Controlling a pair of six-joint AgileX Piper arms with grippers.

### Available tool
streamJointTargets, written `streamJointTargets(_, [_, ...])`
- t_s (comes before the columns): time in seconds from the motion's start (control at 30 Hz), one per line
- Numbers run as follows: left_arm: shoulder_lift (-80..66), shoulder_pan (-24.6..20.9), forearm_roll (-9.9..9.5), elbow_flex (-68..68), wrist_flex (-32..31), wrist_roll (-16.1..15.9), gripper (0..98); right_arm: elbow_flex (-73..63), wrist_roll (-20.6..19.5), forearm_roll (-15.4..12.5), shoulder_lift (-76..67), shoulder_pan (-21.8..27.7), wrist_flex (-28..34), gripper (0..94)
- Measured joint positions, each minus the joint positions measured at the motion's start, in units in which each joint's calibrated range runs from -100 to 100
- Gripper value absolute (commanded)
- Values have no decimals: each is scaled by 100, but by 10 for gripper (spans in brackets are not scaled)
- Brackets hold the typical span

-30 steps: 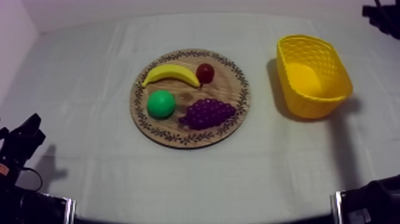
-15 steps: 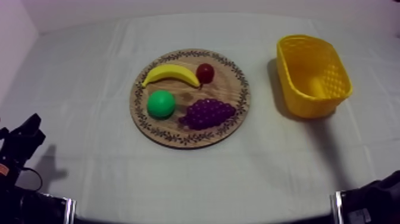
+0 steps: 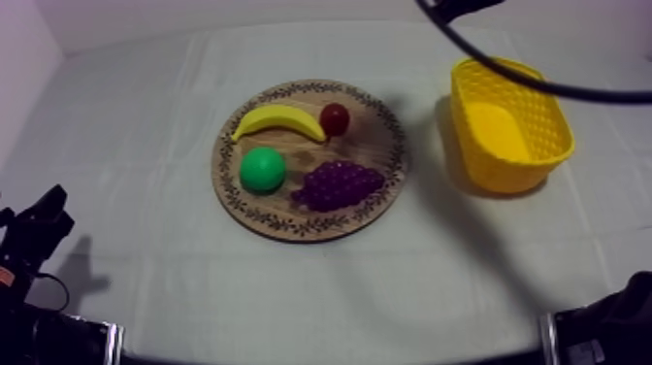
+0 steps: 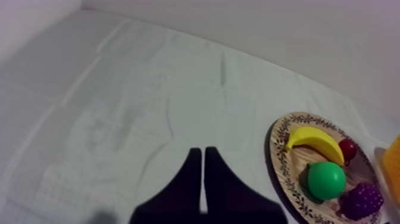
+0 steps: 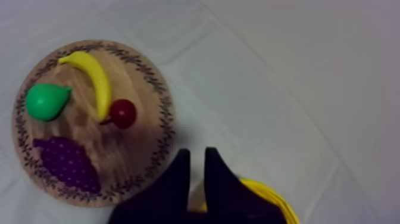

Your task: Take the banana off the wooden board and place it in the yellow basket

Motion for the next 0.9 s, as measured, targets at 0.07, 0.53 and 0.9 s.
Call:
streamJointTargets(0.07, [0,0,0,0,0,0,1,-171,60,-8,130,-161,108,86])
streamJointTargets(0.53, [0,0,0,0,0,0,1,-1771,304,115,1805,-832,949,92])
streamJointTargets(0.9, [0,0,0,0,0,0,1,-1943,166,197,2949,-890,735,100])
